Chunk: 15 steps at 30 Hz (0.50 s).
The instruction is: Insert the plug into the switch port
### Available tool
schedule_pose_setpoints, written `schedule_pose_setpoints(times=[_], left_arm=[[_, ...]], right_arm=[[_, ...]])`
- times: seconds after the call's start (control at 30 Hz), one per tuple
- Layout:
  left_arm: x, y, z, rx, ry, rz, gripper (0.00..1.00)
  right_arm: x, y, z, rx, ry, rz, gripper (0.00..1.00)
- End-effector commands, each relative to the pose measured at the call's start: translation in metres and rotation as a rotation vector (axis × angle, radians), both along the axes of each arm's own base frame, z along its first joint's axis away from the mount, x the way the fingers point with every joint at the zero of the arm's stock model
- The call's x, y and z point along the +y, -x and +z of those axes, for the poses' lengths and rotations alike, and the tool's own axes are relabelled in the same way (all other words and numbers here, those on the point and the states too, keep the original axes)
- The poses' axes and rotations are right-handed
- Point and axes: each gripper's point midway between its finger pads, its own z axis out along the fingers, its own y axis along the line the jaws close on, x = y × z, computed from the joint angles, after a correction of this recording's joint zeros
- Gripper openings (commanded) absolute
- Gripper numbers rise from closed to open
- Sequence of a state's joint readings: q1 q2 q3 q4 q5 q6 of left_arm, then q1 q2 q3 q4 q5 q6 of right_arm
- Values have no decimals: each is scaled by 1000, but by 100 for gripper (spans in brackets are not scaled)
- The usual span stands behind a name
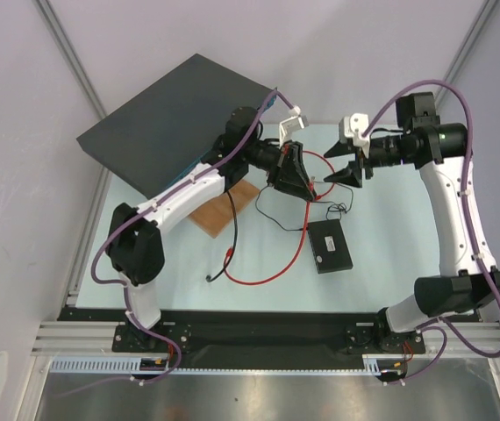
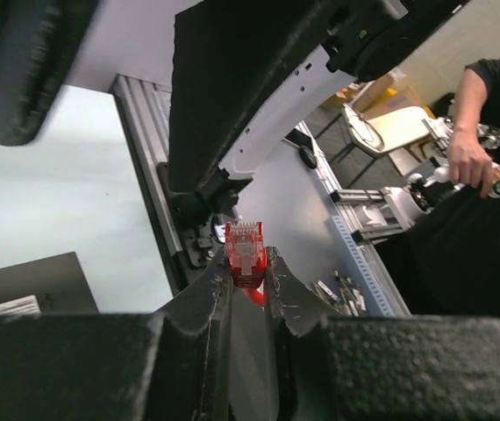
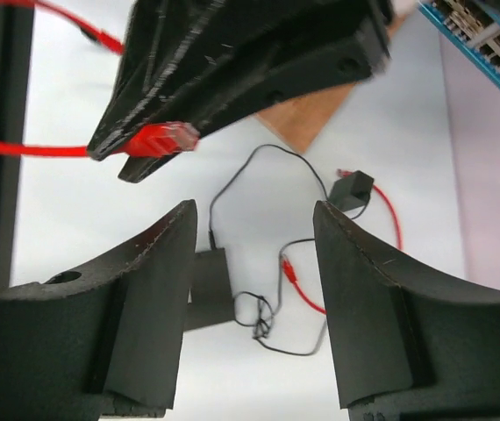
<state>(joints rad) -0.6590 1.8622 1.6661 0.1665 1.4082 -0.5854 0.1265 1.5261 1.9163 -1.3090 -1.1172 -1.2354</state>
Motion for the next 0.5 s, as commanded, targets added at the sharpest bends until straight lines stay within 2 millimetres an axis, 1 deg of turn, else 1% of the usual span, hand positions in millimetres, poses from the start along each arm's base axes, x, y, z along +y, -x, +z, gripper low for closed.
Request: schedule_pose_setpoints(times=[0.0, 0.1, 0.13, 0.23, 0.33, 0.4, 0.47], left_arm=[[1, 10, 4, 13, -6, -68, 6], [-1, 9, -1, 32, -21, -60, 6], [-2, 9, -3, 35, -25, -59, 6], [-2, 8, -8, 49, -42, -47, 7], [-2, 8, -15, 61, -63, -39, 8], [-3, 10, -15, 47, -60, -43, 8], [-3, 14, -17, 42, -64, -52, 8]], right_arm=[[-5, 47, -14, -59, 91, 99, 59], [-1, 59, -14, -97, 99, 133, 58], [0, 62, -18, -93, 104, 144, 57], [3, 72, -22, -108, 116, 172, 57], [9, 81, -28, -77, 121, 199, 54], [13, 86, -33, -59, 127, 219, 52], [15, 87, -39, -52, 134, 234, 53]])
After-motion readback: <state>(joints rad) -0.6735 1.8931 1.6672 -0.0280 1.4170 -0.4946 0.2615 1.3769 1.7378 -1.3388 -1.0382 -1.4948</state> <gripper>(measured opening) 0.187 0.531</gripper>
